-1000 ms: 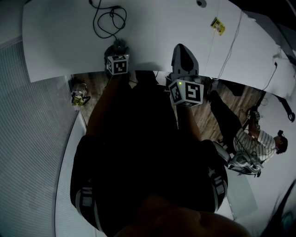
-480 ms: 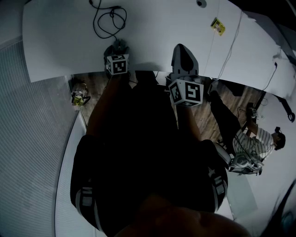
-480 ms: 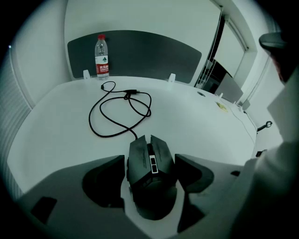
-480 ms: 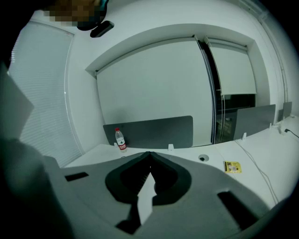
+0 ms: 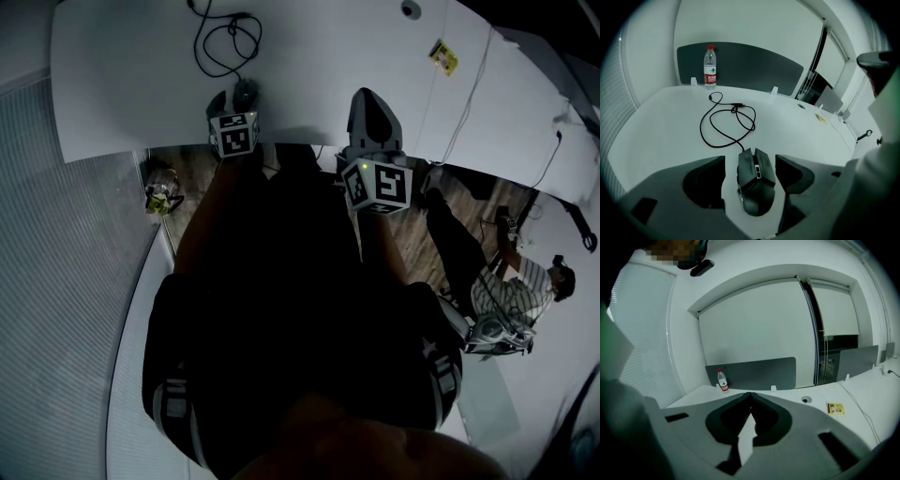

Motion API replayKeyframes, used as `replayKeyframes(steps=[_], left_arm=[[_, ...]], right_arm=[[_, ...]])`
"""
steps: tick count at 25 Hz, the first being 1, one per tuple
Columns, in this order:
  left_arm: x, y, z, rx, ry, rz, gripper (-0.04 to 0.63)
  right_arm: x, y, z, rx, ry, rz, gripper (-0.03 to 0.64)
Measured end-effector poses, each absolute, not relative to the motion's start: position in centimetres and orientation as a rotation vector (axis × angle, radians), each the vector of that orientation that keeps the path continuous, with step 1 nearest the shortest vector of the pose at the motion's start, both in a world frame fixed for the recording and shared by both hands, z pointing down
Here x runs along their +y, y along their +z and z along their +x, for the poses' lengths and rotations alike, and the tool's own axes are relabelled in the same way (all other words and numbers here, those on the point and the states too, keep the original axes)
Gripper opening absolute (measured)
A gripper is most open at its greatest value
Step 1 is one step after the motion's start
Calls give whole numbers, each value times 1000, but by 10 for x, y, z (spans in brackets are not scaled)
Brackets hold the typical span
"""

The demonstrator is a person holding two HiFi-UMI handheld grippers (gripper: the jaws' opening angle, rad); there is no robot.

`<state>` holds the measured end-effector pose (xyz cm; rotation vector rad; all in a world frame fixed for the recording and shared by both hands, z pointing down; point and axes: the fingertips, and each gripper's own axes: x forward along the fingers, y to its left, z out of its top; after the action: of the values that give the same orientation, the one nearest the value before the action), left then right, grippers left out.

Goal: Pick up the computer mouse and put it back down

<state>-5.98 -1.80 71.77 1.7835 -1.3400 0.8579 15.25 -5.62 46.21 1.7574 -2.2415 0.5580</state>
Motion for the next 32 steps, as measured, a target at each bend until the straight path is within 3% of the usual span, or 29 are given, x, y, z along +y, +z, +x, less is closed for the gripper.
replayKeyframes(steps=[12,32], left_arm=[[-30,665,-82,-1420,700,1808,308],[-48,532,-125,-1651,352,1919,53]], right_arm=[[-54,445,138,-2286,516,1762,-2],[-37,414,109,-2382,468,1734,-2]])
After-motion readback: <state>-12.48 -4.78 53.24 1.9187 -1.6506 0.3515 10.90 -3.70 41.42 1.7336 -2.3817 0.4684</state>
